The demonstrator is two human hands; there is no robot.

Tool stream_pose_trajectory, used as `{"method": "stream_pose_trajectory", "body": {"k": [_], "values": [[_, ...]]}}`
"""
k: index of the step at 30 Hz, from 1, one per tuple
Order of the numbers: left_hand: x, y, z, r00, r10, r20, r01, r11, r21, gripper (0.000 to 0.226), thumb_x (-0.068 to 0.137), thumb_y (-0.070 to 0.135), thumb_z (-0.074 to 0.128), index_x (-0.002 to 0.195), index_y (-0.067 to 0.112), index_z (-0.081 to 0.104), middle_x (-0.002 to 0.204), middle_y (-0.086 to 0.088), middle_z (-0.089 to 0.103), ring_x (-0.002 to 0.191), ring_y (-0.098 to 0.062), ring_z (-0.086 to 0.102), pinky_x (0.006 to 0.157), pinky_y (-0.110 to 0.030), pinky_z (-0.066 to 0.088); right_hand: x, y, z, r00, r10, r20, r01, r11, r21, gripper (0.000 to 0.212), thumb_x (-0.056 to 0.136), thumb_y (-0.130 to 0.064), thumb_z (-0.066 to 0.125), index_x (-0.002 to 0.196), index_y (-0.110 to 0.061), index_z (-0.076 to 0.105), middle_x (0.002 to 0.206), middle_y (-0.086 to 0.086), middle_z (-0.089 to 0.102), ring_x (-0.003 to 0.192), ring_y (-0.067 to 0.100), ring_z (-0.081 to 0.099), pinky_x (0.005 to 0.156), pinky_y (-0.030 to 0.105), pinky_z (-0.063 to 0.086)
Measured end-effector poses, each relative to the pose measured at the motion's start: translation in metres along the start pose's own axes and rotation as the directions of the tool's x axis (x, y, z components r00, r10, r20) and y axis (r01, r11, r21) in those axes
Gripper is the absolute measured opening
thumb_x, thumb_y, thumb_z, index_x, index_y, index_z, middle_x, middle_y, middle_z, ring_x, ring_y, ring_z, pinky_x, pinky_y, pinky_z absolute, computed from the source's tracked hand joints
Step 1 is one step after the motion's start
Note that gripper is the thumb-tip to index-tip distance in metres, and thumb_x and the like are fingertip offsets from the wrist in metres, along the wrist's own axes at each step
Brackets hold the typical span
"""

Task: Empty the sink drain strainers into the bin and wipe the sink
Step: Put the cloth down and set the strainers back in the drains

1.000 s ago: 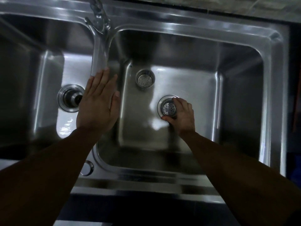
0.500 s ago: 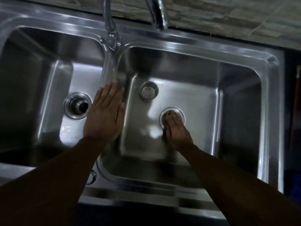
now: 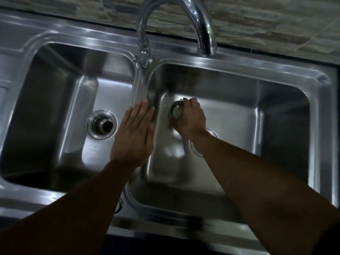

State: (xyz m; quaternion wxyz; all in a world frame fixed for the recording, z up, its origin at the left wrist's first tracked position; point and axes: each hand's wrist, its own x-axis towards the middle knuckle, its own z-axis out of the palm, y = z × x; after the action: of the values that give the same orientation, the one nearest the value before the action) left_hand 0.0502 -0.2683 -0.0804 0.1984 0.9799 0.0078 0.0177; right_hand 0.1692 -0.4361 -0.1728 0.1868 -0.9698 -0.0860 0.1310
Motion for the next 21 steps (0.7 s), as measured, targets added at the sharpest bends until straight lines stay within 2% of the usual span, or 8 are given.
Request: {"method": "stream_pose_trajectory", "body": {"k": [3, 6, 9, 12, 14, 16, 19, 21], "values": [[-0.001, -0.001, 0.002, 1.0, 0.008, -0.025, -0.008, 1.0, 0.001, 0.05, 0.104, 0.023, 0.034, 0.15, 0.006, 0.043, 0.162, -0.013, 0.032, 0.154, -0.026, 0.025, 0.126, -0.047, 0.02, -0.01, 0.002, 0.0, 0.999, 0.02, -0.027, -0.019, 0.998, 0.058, 0.085, 0.058, -0.058, 0.081, 0.128, -0.021, 0.049, 0.122, 0.0, 0.045, 0.11, 0.022, 0.052, 0.086, 0.035, 0.053], [-0.002, 0.0, 0.005, 0.999, 0.019, -0.044, -0.018, 1.0, 0.009, 0.052, 0.104, 0.026, 0.031, 0.15, 0.005, 0.043, 0.16, -0.015, 0.036, 0.152, -0.029, 0.028, 0.127, -0.045, 0.019, -0.033, 0.009, -0.006, 0.999, 0.046, -0.025, -0.042, 0.99, 0.135, 0.09, 0.055, -0.063, 0.082, 0.127, -0.021, 0.05, 0.122, -0.001, 0.043, 0.112, 0.02, 0.049, 0.093, 0.033, 0.052], [-0.001, -0.002, 0.005, 1.0, 0.009, -0.003, -0.009, 1.0, -0.015, 0.055, 0.105, 0.029, 0.026, 0.154, 0.006, 0.034, 0.163, -0.014, 0.03, 0.155, -0.026, 0.021, 0.129, -0.038, 0.01, -0.065, 0.013, -0.018, 0.996, 0.087, 0.001, -0.086, 0.981, 0.177, 0.095, 0.055, -0.067, 0.082, 0.131, -0.023, 0.049, 0.126, -0.002, 0.042, 0.115, 0.02, 0.051, 0.099, 0.035, 0.052], [-0.001, -0.002, 0.001, 0.999, -0.001, 0.044, 0.003, 0.999, -0.049, 0.057, 0.106, 0.033, 0.022, 0.157, 0.007, 0.028, 0.166, -0.012, 0.023, 0.156, -0.023, 0.014, 0.129, -0.039, 0.009, -0.098, 0.003, -0.037, 0.988, 0.156, -0.019, -0.148, 0.964, 0.222, 0.101, 0.05, -0.073, 0.068, 0.136, -0.023, 0.05, 0.13, -0.001, 0.04, 0.116, 0.02, 0.054, 0.102, 0.035, 0.052], [-0.003, -0.002, -0.007, 0.995, 0.008, 0.099, 0.005, 0.992, -0.125, 0.057, 0.107, 0.033, 0.023, 0.159, 0.009, 0.022, 0.167, -0.01, 0.019, 0.157, -0.02, 0.011, 0.129, -0.039, 0.009, -0.12, -0.011, -0.05, 0.979, 0.188, -0.083, -0.158, 0.946, 0.284, 0.107, 0.044, -0.071, 0.059, 0.136, -0.018, 0.052, 0.129, 0.002, 0.041, 0.113, 0.023, 0.055, 0.102, 0.036, 0.051], [-0.007, -0.009, -0.021, 0.988, 0.026, 0.151, 0.004, 0.981, -0.192, 0.057, 0.107, 0.033, 0.021, 0.16, 0.011, 0.019, 0.168, -0.009, 0.017, 0.157, -0.019, 0.01, 0.129, -0.038, 0.009, -0.139, -0.028, -0.06, 0.972, 0.207, -0.108, -0.162, 0.932, 0.325, 0.111, 0.042, -0.07, 0.06, 0.137, -0.016, 0.051, 0.129, 0.003, 0.039, 0.115, 0.023, 0.054, 0.103, 0.037, 0.049], [-0.021, -0.039, -0.052, 0.985, -0.039, 0.17, 0.064, 0.988, -0.143, 0.061, 0.103, 0.035, 0.017, 0.158, 0.011, 0.025, 0.166, -0.01, 0.023, 0.156, -0.023, 0.017, 0.129, -0.04, 0.009, -0.156, -0.055, -0.07, 0.973, 0.195, -0.126, -0.144, 0.931, 0.335, 0.11, 0.044, -0.069, 0.064, 0.139, -0.014, 0.051, 0.13, 0.005, 0.04, 0.114, 0.024, 0.054, 0.103, 0.035, 0.048], [-0.032, -0.07, -0.078, 0.98, -0.125, 0.155, 0.138, 0.988, -0.075, 0.065, 0.099, 0.035, 0.016, 0.157, 0.009, 0.029, 0.165, -0.012, 0.027, 0.155, -0.025, 0.021, 0.129, -0.038, 0.007, -0.156, -0.077, -0.073, 0.976, 0.161, -0.15, -0.11, 0.948, 0.298, 0.096, 0.056, -0.054, 0.075, 0.14, -0.015, 0.051, 0.13, 0.005, 0.041, 0.114, 0.025, 0.056, 0.099, 0.029, 0.047]]}}
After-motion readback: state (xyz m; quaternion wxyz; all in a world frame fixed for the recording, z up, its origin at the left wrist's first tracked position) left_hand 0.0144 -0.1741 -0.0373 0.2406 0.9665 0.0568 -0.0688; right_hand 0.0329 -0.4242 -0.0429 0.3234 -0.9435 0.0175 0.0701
